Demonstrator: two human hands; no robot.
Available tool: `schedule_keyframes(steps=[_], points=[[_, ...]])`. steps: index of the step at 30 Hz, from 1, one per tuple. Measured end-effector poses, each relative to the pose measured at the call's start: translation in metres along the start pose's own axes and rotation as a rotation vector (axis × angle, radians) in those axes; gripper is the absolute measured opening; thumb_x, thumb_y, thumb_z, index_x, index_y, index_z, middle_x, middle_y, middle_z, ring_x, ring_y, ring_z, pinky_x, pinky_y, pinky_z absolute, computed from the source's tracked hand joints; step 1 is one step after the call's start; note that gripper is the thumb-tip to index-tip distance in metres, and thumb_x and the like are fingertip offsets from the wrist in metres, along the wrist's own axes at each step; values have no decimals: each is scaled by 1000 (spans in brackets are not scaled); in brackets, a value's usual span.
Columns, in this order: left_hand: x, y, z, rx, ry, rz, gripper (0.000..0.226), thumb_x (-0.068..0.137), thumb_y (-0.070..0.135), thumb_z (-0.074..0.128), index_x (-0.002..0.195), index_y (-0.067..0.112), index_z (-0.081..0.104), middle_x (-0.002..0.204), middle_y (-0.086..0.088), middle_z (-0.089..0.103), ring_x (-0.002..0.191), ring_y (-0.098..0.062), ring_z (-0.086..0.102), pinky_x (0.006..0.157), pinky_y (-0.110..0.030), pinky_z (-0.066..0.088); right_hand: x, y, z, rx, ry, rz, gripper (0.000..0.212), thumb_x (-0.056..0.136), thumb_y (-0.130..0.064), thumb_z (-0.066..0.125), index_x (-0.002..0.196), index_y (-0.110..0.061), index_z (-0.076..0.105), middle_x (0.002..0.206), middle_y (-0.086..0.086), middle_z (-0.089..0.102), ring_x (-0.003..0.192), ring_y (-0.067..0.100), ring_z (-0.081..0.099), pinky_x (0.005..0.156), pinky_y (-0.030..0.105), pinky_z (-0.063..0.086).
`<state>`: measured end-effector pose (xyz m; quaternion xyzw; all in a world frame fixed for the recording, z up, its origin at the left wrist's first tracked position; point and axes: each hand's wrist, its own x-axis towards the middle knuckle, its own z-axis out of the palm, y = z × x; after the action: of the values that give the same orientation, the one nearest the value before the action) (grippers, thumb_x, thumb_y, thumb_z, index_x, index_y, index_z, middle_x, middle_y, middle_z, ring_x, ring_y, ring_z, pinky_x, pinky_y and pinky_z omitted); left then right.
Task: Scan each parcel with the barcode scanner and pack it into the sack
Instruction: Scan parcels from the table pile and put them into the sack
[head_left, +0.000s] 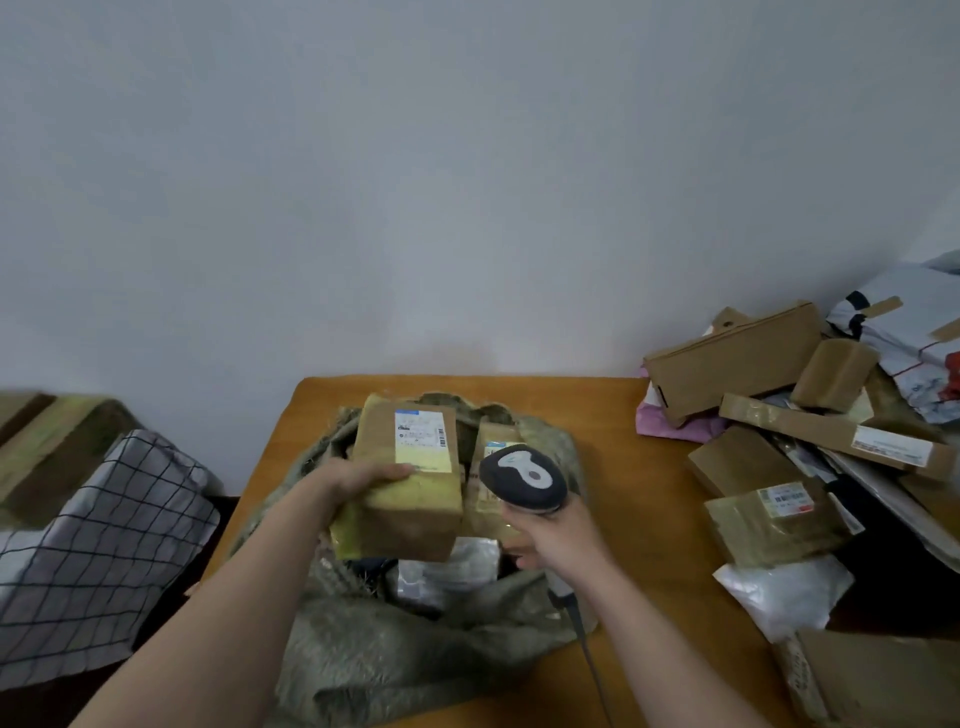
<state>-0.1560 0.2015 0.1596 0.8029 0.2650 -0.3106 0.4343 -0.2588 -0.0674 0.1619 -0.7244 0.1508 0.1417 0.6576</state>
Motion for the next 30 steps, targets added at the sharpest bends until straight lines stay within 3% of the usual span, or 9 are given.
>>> schedule_keyframes(steps=[4,7,9,11,18,20,25,28,30], points=[[19,-14,-3,-6,-119,-92,119,44,70,91,140,13,50,131,-17,62,115,-41,63,102,-58,51,11,3,24,52,-63,58,38,91,-24,78,120,-36,57,121,-1,69,101,18,73,76,38,65],[34,-11,-2,-19,-167,-88,117,40,73,90,134,14,53,123,-16,65,109,-39,66,100,-56,54,19,7,38,61,-57,90,30,90,-27,79,107,-41,59,114,-8,68,106,18,70,83,42,64],[40,-2,-1,-24,-164,-71,105,53,73,87,131,13,52,117,-16,65,106,-38,66,99,-55,54,26,9,45,67,-49,99,27,90,-27,79,99,-42,59,110,-10,68,106,19,70,84,43,64],[49,9,-3,-11,-153,-51,93,64,72,83,129,13,51,114,-15,64,102,-37,65,96,-54,56,35,10,51,74,-35,105,27,89,-28,80,100,-42,60,111,-9,69,106,18,70,86,45,63],[65,43,-7,107,-242,-3,87,71,73,77,129,12,55,108,-11,67,94,-31,68,82,-45,58,59,15,61,166,159,77,32,89,-27,81,108,-40,60,108,-5,72,96,19,75,83,46,64],[72,48,-5,126,-276,6,90,71,75,75,133,13,55,115,-12,68,99,-32,69,81,-43,58,65,16,59,177,196,75,31,89,-26,80,108,-38,59,108,-3,72,93,20,76,81,46,64],[101,50,3,131,-271,6,101,69,76,77,145,16,48,136,-16,60,118,-39,62,99,-55,55,82,14,60,191,194,108,30,90,-24,79,111,-34,60,109,-4,70,91,23,77,82,46,64],[117,46,6,222,-127,69,105,74,68,80,153,11,40,149,-17,51,125,-42,57,92,-54,57,90,14,66,163,157,120,36,89,-27,80,117,-34,59,112,-6,70,94,22,76,81,45,65],[129,43,9,353,-36,156,107,72,66,83,152,10,42,148,-13,54,126,-37,58,96,-49,55,94,15,71,169,121,123,30,90,-27,79,111,-38,61,112,-8,70,100,21,74,83,44,64]])
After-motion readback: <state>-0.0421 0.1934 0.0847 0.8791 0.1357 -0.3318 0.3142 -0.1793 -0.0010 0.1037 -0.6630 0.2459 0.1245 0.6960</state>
